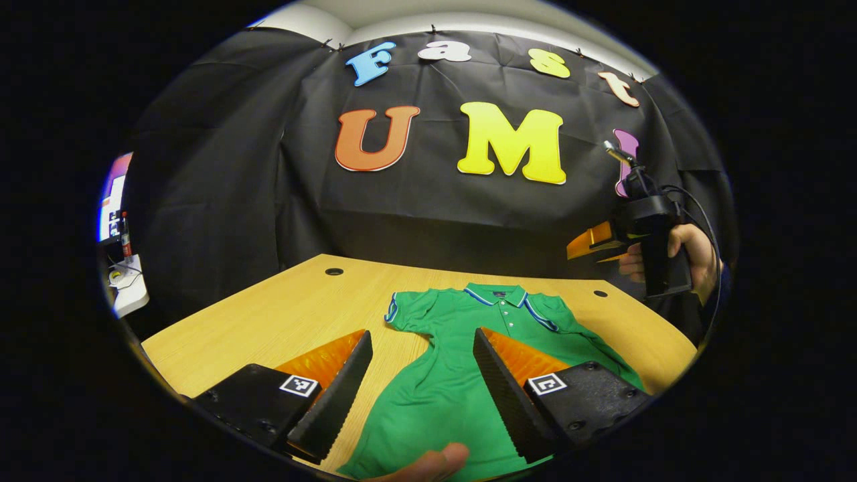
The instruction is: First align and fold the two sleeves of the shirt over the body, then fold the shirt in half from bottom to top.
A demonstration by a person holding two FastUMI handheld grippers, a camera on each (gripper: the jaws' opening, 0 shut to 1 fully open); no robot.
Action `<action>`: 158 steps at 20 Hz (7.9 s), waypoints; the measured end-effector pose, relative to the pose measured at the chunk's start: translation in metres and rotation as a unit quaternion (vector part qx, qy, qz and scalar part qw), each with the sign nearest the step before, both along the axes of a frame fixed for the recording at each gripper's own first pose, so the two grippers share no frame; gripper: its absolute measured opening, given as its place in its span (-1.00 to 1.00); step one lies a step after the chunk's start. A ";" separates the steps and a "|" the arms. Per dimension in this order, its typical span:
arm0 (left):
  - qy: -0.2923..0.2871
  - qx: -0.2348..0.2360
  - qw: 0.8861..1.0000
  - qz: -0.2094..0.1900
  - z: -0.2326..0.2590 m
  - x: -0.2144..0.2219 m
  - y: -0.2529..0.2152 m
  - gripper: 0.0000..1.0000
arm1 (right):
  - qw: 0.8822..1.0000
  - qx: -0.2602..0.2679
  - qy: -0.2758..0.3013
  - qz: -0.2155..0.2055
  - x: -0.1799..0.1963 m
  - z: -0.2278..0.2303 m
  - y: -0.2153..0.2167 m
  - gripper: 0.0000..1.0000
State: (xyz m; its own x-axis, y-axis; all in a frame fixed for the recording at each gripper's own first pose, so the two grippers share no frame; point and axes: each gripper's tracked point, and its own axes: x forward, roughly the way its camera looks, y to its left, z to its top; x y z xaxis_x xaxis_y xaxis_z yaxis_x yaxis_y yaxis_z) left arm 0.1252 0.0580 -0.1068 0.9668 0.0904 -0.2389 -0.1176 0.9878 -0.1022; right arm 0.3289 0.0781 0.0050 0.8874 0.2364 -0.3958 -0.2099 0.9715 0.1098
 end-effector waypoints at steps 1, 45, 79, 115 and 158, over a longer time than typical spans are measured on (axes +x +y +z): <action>0.003 0.005 1.000 -0.001 0.000 -0.001 -0.004 0.93 | 1.000 -0.002 -0.021 -0.010 -0.011 0.012 -0.004 0.92; 0.401 -0.016 0.915 -0.049 -0.146 0.237 0.082 -0.84 | 0.985 -0.054 -0.140 -0.079 -0.222 -0.030 -0.084 0.91; 0.247 0.139 0.950 -0.129 -0.008 0.205 -0.105 0.99 | 0.985 -0.025 -0.129 -0.111 -0.244 -0.050 -0.129 0.91; 0.149 -0.010 0.986 -0.076 -0.064 -0.103 0.030 1.00 | 0.983 -0.087 -0.105 -0.126 -0.335 -0.077 -0.116 0.90; 0.201 0.004 0.969 -0.146 -0.133 -0.111 -0.011 -0.87 | 0.988 -0.033 0.136 -0.059 -0.294 -0.220 -0.086 -0.92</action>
State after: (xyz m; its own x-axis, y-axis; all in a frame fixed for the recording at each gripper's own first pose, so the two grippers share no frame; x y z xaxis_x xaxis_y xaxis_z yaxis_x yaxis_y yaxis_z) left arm 0.0146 0.0469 -0.2401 0.7805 -0.1690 -0.6019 0.1380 0.9856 -0.0978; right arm 0.0348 -0.0075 -0.2153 0.7665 0.1031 -0.6340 -0.0653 0.9944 0.0827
